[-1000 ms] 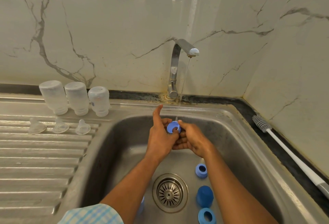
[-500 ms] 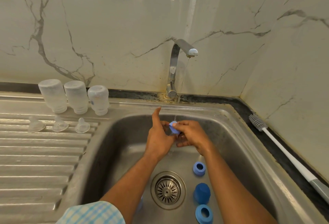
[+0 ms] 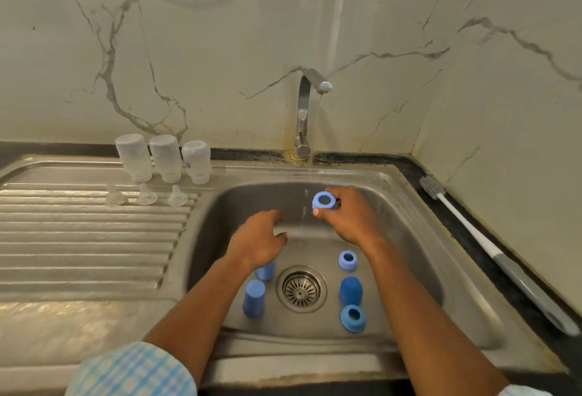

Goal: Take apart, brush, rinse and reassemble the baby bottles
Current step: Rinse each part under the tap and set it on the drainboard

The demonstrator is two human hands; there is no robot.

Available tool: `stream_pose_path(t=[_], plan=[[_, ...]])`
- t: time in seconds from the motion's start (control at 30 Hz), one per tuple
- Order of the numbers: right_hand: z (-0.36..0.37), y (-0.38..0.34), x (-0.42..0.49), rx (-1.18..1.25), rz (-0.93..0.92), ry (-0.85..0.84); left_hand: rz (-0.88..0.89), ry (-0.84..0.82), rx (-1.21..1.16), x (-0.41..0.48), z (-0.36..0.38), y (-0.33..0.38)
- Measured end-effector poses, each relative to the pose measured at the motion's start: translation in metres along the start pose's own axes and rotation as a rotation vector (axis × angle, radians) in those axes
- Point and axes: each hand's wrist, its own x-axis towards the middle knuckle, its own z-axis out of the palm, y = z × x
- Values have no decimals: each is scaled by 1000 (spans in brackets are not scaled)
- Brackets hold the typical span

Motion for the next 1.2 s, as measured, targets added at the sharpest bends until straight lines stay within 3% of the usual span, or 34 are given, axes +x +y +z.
stream_pose_path(t=[0.17,0.33,0.4,0.5,0.53,0.6,0.63,0.67,0.7,0.73,0.8,0.83,0.87,0.93,0.97,1.0,1.1,1.13,1.2], plan=[[-17,-28,-21,8,-89,138,5,60,14,-19,-5,-3],[-28,-45,-20,199,-392,573,6,92,55,-13,-4,-6],[-21,-25,-11,119,-312,491,3,107,78,-9,-6,-7],[-1,21,-6,-203,187,-136,-2,104,90,-7,-5,-8],[0,26,-3,-214,219,-144,-6,102,95,-6,-6,-9],[-10,14,5,-28,117,196,-6,102,99,-4,-6,-10],[-18,1,6,89,-27,439,-5,102,96,-3,-6,-10],[-21,-8,7,129,-150,577,-3,101,96,-2,-5,-11],[-22,-10,7,100,-216,598,0,98,99,0,-4,-10],[-16,-4,7,24,-182,509,-1,92,100,0,-4,-10],[2,20,0,-175,133,91,-10,77,99,-2,-3,-8],[2,25,-1,-194,190,30,-16,80,97,-2,-3,-9],[-1,23,2,-142,190,108,-22,84,97,-3,-4,-9],[-16,6,8,74,-34,549,-30,89,93,-2,-5,-10],[-20,2,10,100,-123,643,-30,91,92,-2,-5,-10],[-18,3,9,62,-143,618,-31,85,94,-2,-4,-11],[3,32,0,-156,224,109,-20,66,92,-2,-2,-10],[1,32,2,-156,241,138,-22,68,86,-3,-2,-10],[-13,17,11,-17,-7,535,-24,76,80,-2,-4,-12]])
